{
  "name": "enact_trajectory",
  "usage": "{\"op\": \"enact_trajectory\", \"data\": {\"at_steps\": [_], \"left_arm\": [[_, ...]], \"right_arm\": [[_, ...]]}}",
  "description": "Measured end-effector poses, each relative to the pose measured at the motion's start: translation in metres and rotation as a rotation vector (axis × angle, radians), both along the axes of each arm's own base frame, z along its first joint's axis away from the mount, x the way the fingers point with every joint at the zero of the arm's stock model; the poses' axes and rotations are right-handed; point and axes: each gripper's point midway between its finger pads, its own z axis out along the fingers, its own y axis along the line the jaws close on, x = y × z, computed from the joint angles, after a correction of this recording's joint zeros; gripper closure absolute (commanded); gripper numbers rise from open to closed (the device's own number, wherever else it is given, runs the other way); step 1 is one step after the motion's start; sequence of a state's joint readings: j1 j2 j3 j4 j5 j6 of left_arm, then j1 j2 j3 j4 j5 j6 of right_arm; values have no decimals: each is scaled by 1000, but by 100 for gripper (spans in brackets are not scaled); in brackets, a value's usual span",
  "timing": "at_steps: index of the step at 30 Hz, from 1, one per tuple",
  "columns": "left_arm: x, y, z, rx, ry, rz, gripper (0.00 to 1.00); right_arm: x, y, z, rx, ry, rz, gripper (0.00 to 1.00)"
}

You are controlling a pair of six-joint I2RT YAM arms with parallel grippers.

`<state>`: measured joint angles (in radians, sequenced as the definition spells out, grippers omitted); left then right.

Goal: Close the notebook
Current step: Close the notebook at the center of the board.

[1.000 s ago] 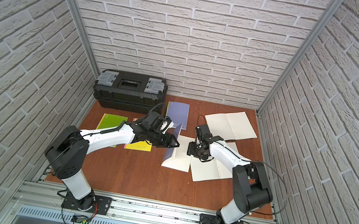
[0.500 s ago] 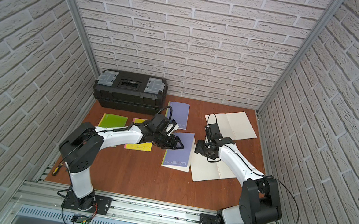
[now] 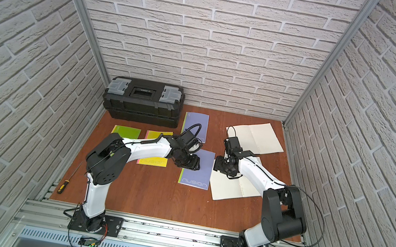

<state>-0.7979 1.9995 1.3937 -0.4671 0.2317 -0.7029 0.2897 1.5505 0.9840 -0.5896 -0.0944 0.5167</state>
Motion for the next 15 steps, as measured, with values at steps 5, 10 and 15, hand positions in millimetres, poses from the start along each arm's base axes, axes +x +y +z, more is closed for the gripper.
{"op": "enact_trajectory", "data": {"at_steps": [5,10,15], "left_arm": [[3,5,-7,109,-25,-12,41],[2,8,-9,139,-36,-14,41],[2,12,-8,149,-46,-9,41]], "right_arm": [[0,5,-14,16,27,7,45],[1,11,-21,30,35,17,49],[4,17,-20,44,21,27,54]]}}
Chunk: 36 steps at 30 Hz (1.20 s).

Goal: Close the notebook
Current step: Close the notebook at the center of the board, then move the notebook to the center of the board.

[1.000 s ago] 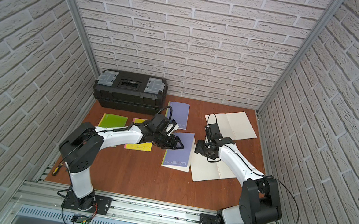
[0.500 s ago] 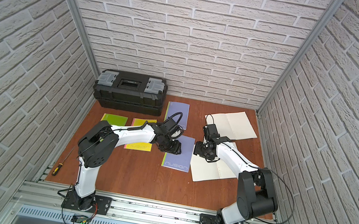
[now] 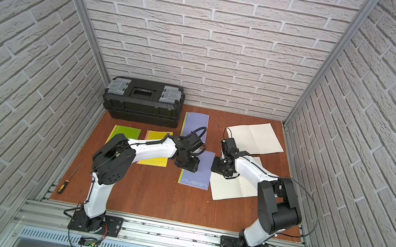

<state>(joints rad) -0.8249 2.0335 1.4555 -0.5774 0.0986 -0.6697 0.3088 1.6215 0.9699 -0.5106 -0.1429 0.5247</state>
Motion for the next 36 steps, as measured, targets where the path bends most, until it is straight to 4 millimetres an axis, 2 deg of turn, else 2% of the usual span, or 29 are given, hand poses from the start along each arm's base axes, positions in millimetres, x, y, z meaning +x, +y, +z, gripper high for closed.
{"op": "enact_trajectory", "data": {"at_steps": [11,17,23,28,36], "left_arm": [[6,31,15,35,-22,55,41],[3,40,6,41,9,67,41],[1,38,4,22,24,67,42],[3,34,5,-6,26,63,48],[1,31,3,-23,38,59,52]], "right_arm": [[-1,11,-16,12,32,21,63],[-4,16,-22,14,50,29,69],[-3,20,-24,18,55,35,73],[-2,23,-25,21,55,41,75],[2,28,-25,22,52,50,77]]}}
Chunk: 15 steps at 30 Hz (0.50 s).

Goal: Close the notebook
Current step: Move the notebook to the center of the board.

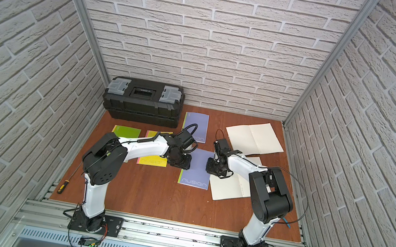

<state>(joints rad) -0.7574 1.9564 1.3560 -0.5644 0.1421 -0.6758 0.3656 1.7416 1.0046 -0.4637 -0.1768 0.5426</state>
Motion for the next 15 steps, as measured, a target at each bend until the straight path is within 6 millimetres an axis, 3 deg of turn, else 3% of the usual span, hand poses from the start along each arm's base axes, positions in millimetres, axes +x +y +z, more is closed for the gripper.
{"op": "enact_trajectory", "data": {"at_steps": [5,15], "left_arm": [[-2,1,-6,2,15,4,59],[1,9,-11,5,28,25,59]], "right_arm": [[1,3,0,1,-1,8,78],[7,11,4,1,-10,23,79]]}}
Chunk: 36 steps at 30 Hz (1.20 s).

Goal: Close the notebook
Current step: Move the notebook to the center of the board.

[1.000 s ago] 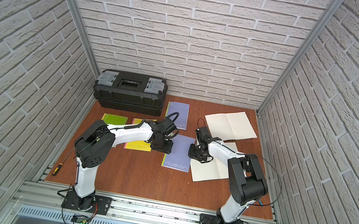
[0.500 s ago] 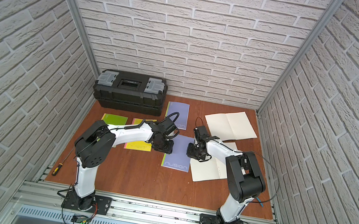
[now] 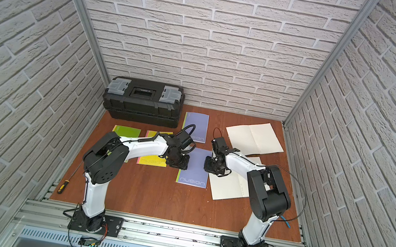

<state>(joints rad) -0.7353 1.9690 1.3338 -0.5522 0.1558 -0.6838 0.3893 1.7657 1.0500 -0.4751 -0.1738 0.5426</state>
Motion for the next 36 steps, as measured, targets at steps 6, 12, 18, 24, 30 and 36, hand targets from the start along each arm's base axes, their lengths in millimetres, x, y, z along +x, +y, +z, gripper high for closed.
{"op": "enact_trajectory", "data": {"at_steps": [6,12,18,24,30,36], "left_arm": [[5,6,0,-4,0,18,59],[9,13,0,-3,1,39,59],[15,20,0,-6,3,57,59],[21,27,0,-10,7,76,59],[27,33,0,-17,10,85,58],[35,38,1,-15,9,88,57]], "right_arm": [[5,6,-3,-8,7,11,79],[13,15,-4,-11,6,24,79],[23,20,-4,-13,6,27,79],[37,27,-3,-8,-4,28,79],[48,33,-4,2,-9,30,79],[57,38,-4,10,-16,35,79]]}}
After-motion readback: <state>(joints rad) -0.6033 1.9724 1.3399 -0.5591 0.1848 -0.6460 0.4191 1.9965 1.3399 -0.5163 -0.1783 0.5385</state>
